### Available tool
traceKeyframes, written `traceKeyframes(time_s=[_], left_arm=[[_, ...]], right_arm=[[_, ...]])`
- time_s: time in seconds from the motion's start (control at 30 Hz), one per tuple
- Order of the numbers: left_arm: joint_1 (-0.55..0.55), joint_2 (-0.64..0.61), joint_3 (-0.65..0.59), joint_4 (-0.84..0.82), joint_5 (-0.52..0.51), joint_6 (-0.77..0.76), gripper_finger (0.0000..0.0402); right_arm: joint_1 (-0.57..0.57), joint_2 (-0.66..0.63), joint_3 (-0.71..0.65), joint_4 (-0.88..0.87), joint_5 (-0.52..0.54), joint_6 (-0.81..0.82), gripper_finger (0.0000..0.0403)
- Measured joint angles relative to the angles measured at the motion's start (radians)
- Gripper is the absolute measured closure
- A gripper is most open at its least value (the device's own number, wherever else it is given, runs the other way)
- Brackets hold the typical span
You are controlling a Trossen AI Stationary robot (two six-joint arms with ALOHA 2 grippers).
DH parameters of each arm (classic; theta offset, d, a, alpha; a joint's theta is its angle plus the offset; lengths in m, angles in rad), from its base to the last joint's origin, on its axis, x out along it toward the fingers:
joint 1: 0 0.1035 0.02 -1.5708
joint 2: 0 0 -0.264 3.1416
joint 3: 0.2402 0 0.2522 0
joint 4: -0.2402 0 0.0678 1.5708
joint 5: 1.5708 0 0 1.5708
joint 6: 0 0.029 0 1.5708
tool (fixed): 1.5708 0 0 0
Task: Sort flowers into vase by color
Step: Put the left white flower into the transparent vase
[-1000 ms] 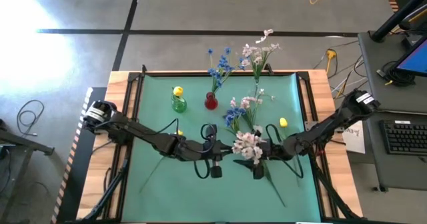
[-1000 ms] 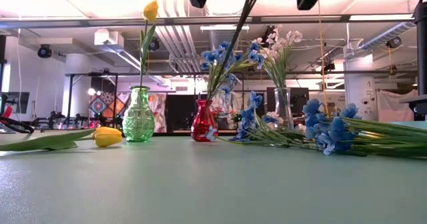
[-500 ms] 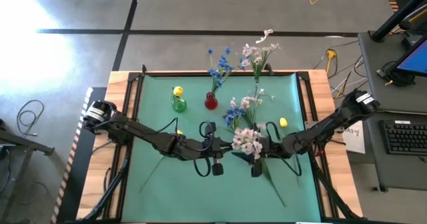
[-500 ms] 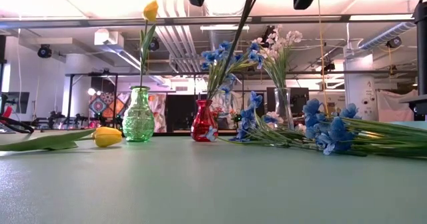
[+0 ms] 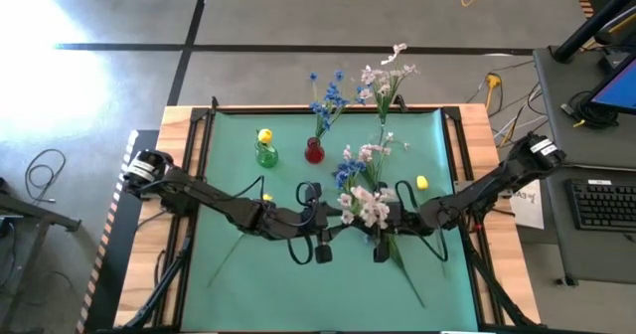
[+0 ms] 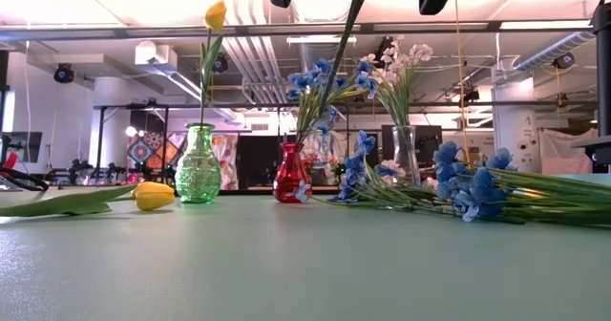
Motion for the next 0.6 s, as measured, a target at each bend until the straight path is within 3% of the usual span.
traceKeyframes(time_s=[0.17, 0.33, 0.47, 0.6], left_arm=[[-0.018, -0.036, 0.0, -0.083, -0.001, -0.005, 0.0262], [-0.03, -0.106, 0.0, -0.28, 0.0, -0.1, 0.0241], [-0.031, -0.159, 0.0, -0.448, 0.0, -0.233, 0.024], [-0.032, -0.192, 0.0, -0.586, 0.0, -0.352, 0.0242]], right_arm=[[0.0, -0.04, 0.0, -0.008, -0.001, 0.0, 0.0375], [-0.005, -0.142, 0.0, -0.08, 0.12, -0.039, 0.0375], [-0.035, -0.248, 0.035, -0.232, 0.248, -0.076, 0.0374], [-0.095, -0.331, 0.12, -0.424, 0.269, -0.086, 0.0374]])
